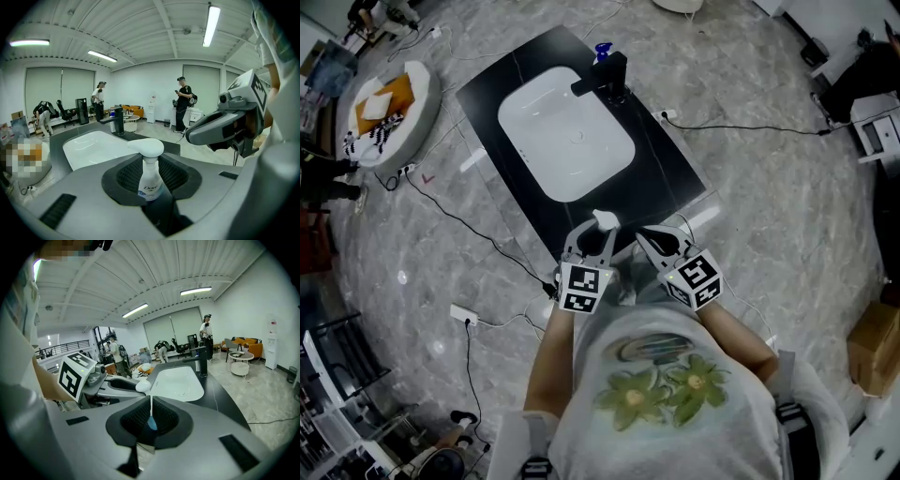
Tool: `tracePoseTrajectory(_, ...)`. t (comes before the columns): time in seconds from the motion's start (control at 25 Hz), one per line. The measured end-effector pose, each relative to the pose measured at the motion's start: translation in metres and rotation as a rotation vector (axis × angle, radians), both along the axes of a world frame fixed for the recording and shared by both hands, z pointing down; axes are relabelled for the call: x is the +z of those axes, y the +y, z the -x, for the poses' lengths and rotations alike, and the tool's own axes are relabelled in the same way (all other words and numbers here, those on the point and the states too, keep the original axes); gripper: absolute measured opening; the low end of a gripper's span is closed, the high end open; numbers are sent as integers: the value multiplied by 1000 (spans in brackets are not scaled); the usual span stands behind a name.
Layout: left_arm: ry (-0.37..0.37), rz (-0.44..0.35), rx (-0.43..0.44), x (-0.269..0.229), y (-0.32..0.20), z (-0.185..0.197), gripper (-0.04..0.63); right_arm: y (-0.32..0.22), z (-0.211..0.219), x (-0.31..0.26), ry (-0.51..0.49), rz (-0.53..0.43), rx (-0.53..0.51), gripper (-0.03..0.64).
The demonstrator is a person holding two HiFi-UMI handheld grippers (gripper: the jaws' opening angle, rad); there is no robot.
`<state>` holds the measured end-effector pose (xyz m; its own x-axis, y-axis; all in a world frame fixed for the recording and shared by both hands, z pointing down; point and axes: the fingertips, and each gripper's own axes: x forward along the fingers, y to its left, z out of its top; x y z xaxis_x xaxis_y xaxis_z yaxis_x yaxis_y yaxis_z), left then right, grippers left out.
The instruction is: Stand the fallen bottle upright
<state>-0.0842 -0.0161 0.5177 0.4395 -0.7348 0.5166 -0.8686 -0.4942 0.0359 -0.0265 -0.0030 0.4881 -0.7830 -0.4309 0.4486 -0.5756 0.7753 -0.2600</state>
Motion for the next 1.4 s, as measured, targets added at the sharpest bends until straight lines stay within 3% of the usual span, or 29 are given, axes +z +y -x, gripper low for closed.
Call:
tracePoseTrajectory(0.72, 0, 14, -16, 3, 7, 0, 119, 10, 4, 1, -4, 3, -33, 43)
tracePoseTrajectory(1.4, 40, 43, -102, 1, 13, 4, 117, 24, 4, 6, -5, 20, -65, 43)
